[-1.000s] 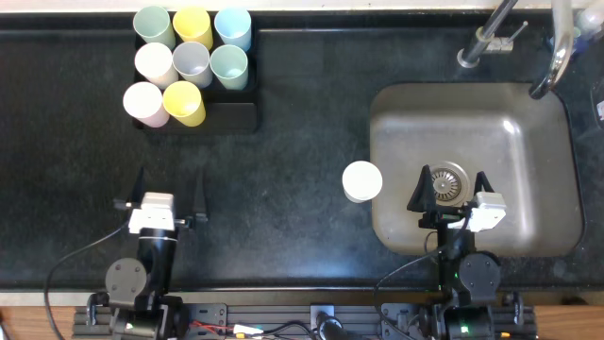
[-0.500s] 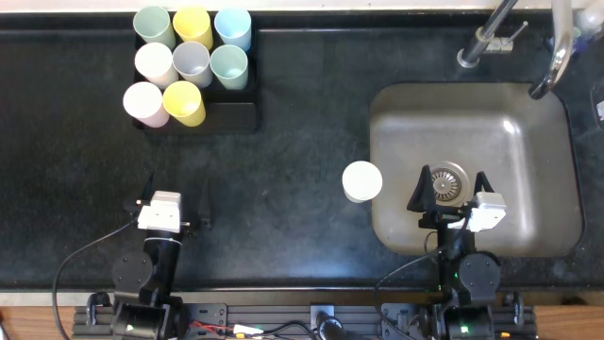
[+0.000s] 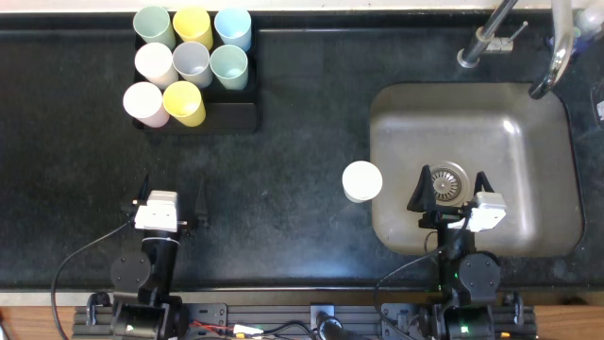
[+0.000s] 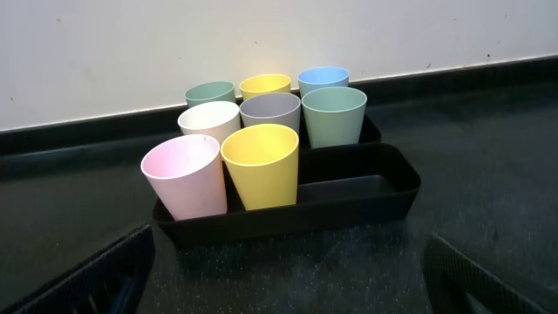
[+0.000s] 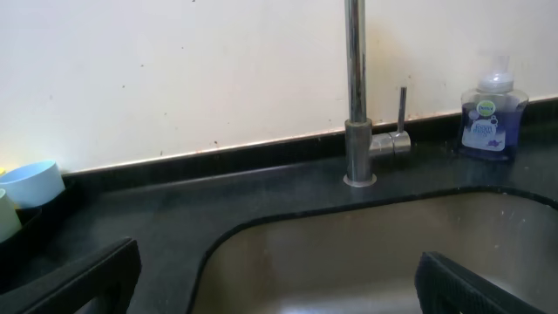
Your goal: Store Cups
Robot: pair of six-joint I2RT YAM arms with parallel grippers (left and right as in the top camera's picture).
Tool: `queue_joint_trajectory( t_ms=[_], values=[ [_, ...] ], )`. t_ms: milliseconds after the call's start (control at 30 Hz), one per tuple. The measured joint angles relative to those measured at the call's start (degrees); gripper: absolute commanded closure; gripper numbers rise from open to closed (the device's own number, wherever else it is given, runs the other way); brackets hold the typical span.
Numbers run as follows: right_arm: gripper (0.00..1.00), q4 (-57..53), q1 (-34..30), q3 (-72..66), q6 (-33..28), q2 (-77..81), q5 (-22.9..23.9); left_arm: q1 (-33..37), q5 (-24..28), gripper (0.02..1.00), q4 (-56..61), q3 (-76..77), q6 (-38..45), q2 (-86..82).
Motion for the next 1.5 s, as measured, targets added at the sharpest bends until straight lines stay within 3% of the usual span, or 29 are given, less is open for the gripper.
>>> queue_joint_trajectory(
  t_ms=[967,1100,1200,1367,1500],
  values=[
    [0.003,-0.5,0.0,0.2,0.0,0.0,0.0,0.0,0.0,0.02,0.0,0.0,0.0,0.0],
    [0.003,-12.4,0.0,9.3,0.3,3.1,-0.3,0.0,0.0,0.02,0.0,0.0,0.0,0.0],
    [0.005,-26.8,0.0,27.6,0.9,12.5,-1.4,0.0,0.0,0.02,0.0,0.0,-0.1,0.0],
    [0.003,-58.3,1.0,58.4,0.0,39.6,-2.4,0.0,0.0,0.02,0.0,-0.1,-0.2,-0.2],
    [0.003,-75.2,6.5,71.8,-3.0,58.8,-2.5,0.0,0.0,0.02,0.1,-0.1,-0.4,-0.2]
  ],
)
